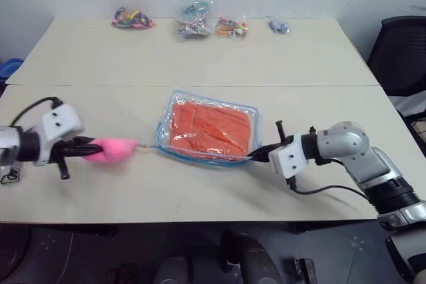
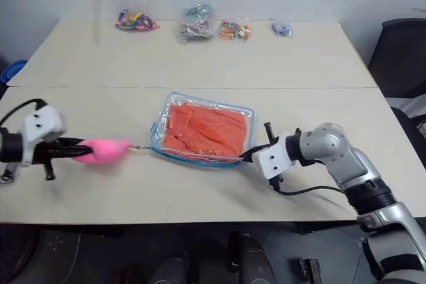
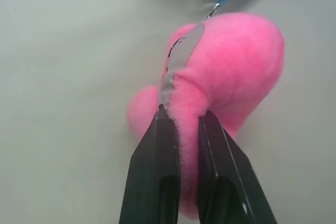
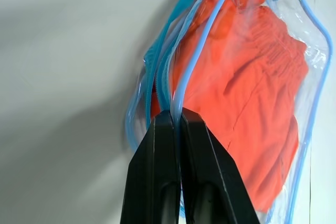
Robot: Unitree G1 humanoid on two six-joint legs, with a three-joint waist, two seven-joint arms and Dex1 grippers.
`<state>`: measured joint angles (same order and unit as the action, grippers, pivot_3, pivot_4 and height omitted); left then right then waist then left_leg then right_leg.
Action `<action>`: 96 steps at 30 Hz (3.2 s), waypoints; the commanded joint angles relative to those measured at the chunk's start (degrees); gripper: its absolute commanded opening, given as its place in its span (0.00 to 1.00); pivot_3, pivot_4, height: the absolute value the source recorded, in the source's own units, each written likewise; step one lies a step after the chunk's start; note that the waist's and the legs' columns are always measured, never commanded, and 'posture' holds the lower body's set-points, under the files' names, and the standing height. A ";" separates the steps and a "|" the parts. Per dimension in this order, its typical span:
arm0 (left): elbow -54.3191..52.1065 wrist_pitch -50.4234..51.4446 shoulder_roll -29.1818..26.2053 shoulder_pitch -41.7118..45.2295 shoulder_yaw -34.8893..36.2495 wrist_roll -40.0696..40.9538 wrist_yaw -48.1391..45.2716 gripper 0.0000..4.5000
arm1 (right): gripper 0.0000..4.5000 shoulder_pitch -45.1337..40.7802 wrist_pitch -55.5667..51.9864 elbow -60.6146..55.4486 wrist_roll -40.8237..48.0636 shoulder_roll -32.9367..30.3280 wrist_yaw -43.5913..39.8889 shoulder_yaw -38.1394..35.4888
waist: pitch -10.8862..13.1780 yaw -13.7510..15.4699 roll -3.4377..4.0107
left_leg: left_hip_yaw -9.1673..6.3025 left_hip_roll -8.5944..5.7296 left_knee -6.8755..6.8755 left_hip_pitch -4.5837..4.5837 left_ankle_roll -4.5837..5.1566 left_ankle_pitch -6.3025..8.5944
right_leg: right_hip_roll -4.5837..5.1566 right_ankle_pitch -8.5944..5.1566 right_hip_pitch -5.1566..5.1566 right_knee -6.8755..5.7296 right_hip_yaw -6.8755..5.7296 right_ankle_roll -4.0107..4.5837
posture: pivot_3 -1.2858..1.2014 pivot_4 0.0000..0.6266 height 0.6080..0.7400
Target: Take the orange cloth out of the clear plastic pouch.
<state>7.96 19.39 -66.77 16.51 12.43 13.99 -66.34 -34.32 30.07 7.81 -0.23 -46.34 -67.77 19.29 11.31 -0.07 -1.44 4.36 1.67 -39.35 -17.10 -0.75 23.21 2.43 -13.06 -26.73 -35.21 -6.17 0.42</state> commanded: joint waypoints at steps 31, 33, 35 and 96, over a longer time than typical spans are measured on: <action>-6.01 2.47 -0.51 10.73 2.44 6.34 -1.20 0.99 | 1.00 17.16 -61.86 -38.23 40.18 -2.12 9.59 -23.21 | -0.01 0.73 -0.02 | -0.07 -0.01 0.00 -0.03 0.01 0.05 | 0.09 0.02 0.01 0.02 -0.06 -0.03 | 0.52 0.24 1.00; -12.30 5.73 0.25 13.30 -1.16 8.27 -2.51 0.99 | 1.00 17.34 -64.10 -39.29 42.49 -2.47 10.03 -24.05 | -0.01 0.86 -0.01 | -0.04 -0.03 0.01 -0.06 0.04 0.08 | 0.09 0.05 0.02 -0.06 -0.04 -0.09 | 0.52 0.24 1.00; -18.60 6.76 -0.32 12.98 -5.37 8.77 -5.69 0.99 | 1.00 17.37 -65.86 -40.26 44.24 -2.68 10.43 -24.63 | -0.01 0.97 -0.01 | 0.01 -0.05 0.01 -0.07 0.07 0.10 | 0.08 0.06 0.02 -0.08 0.00 -0.12 | 0.52 0.24 1.00; -27.96 20.21 29.25 10.77 -17.98 4.49 17.48 0.00 | 0.50 17.47 -38.66 -25.67 -0.63 4.01 26.09 -5.31 | -0.03 1.22 -0.03 | 0.26 -0.10 -0.05 -0.02 -0.16 -0.06 | -0.08 0.05 0.13 -0.14 0.36 -0.12 | 0.52 0.24 1.00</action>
<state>-17.65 40.03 -37.26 26.75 -6.29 17.90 -49.28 -16.75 -12.06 -17.77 1.22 -41.30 -41.10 14.17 11.29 1.16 -1.47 4.63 1.58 -39.40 -17.11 -0.91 23.14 2.35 -13.01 -26.60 -35.35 -5.81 0.30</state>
